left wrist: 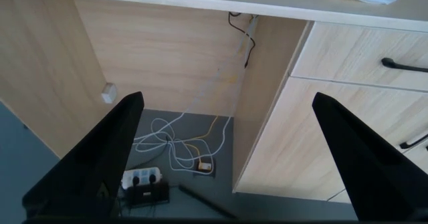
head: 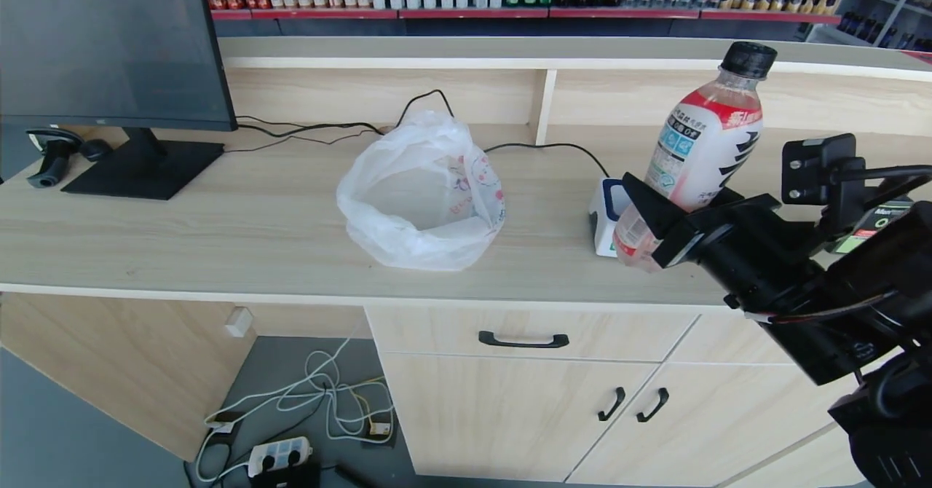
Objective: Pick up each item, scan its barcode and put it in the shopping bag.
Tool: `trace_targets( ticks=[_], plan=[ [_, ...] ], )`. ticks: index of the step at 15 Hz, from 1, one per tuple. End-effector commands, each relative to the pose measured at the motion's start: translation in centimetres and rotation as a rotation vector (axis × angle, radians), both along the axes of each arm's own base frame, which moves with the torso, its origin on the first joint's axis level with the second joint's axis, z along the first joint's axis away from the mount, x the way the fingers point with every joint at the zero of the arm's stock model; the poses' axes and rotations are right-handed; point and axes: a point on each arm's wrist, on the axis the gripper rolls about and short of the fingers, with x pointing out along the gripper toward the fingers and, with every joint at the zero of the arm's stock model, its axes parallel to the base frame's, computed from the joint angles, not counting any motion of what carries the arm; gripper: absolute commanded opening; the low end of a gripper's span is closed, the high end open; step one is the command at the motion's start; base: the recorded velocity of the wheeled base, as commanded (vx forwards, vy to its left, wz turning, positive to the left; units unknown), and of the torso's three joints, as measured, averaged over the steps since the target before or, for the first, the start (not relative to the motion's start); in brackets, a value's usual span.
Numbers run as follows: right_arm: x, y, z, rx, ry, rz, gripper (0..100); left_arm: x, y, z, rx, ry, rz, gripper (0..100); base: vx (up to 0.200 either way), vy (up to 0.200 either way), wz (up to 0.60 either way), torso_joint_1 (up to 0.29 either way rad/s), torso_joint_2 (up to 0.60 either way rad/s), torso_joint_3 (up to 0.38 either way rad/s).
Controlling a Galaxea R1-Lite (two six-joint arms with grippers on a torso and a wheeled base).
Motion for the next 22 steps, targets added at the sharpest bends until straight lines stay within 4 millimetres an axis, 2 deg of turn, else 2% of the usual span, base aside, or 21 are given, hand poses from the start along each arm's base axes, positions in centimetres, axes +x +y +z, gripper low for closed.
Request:
trace_targets(
  ticks=[1, 9, 16, 19, 22],
  plan=[
    [0.4, 0.2, -0.5, -0.004, 0.014, 0.0, 0, 0.0, 0.0, 0.0, 0.0, 0.0, 0.001, 100, 0.0, 0.0, 0.0, 0.0, 0.0, 0.0],
    [0.4, 0.8, -0.4, 0.003, 0.012, 0.022, 0, 0.0, 0.0, 0.0, 0.0, 0.0, -0.001, 100, 0.0, 0.0, 0.52, 0.003, 0.01, 0.003],
    [1.0, 1.2, 0.1, 0.015, -0.009, 0.024, 0, 0.0, 0.0, 0.0, 0.002, 0.0, 0.001, 100, 0.0, 0.0, 0.0, 0.0, 0.0, 0.0],
    [0.9, 2.6, 0.9, 0.054, -0.031, 0.078, 0, 0.0, 0.0, 0.0, 0.0, 0.0, 0.001, 100, 0.2, 0.0, 0.0, 0.001, 0.0, 0.004],
    [1.8, 3.1, 1.3, 0.071, -0.049, 0.08, 0, 0.0, 0.0, 0.0, 0.003, -0.001, -0.001, 100, 0.0, 0.0, 0.0, 0.0, 0.0, 0.0]
  ],
)
